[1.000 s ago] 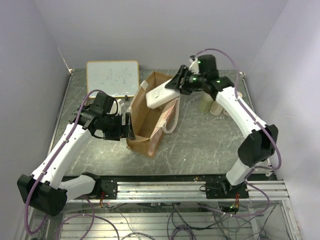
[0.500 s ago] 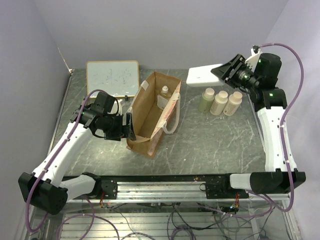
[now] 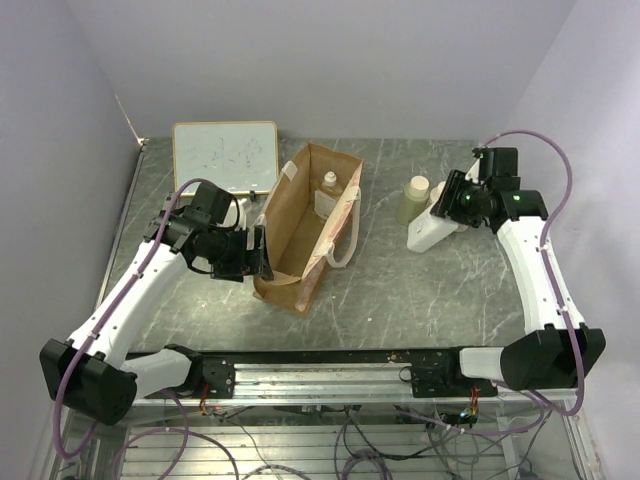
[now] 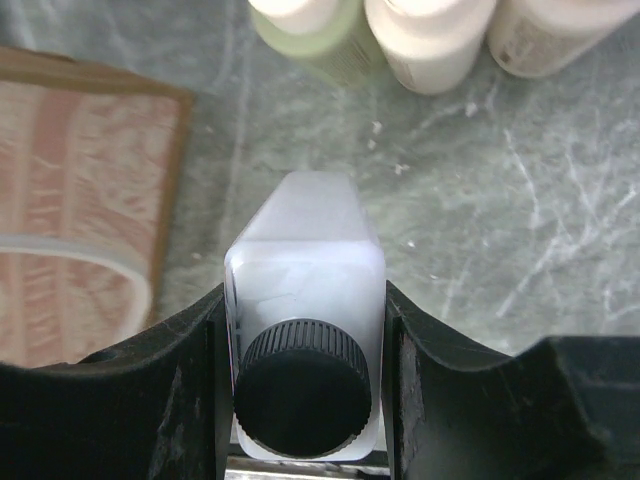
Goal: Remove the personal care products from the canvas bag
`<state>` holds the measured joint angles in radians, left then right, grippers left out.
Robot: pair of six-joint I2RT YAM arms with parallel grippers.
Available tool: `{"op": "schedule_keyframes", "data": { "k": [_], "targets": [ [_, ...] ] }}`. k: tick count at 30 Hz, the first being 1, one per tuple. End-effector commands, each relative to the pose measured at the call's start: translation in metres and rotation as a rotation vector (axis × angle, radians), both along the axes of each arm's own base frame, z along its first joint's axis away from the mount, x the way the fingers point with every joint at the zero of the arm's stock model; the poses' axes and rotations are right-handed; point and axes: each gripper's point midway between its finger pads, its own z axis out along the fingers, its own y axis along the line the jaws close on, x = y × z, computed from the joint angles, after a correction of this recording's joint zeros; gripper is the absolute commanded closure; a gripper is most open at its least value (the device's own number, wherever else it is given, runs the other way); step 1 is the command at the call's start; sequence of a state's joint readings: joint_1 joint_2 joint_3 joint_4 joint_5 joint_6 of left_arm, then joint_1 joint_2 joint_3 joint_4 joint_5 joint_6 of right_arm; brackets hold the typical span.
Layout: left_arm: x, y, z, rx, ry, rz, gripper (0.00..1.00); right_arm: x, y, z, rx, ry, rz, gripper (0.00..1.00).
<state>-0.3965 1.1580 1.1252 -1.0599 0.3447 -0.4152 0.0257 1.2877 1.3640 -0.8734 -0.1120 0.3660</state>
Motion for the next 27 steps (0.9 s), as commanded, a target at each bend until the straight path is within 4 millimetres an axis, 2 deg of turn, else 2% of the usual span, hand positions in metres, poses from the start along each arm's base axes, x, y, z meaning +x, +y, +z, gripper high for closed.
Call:
{"op": "schedule_keyframes", "data": {
  "k": [1,4,11,21,27],
  "targets": [
    [0.002,-0.007,0.006,-0.028,-0.014,-0.022,0.10,0.030,-0.009,0.009,-0.125,-0.136,0.012,1.00],
    [0.003,-0.006,0.007,-0.025,-0.013,-0.019,0.10,0.040,-0.011,-0.012,-0.184,-0.093,0.016,1.00],
    [0.004,-0.006,0.007,-0.023,-0.010,-0.008,0.11,0.062,-0.003,-0.048,-0.251,-0.047,0.041,1.00],
    [0.004,-0.003,0.011,-0.013,-0.014,0.011,0.11,0.082,0.007,-0.064,-0.293,-0.039,0.039,1.00],
    [0.002,-0.002,0.011,-0.008,-0.014,0.015,0.10,0.087,0.008,-0.077,-0.311,-0.013,0.036,0.98]
  ]
}}
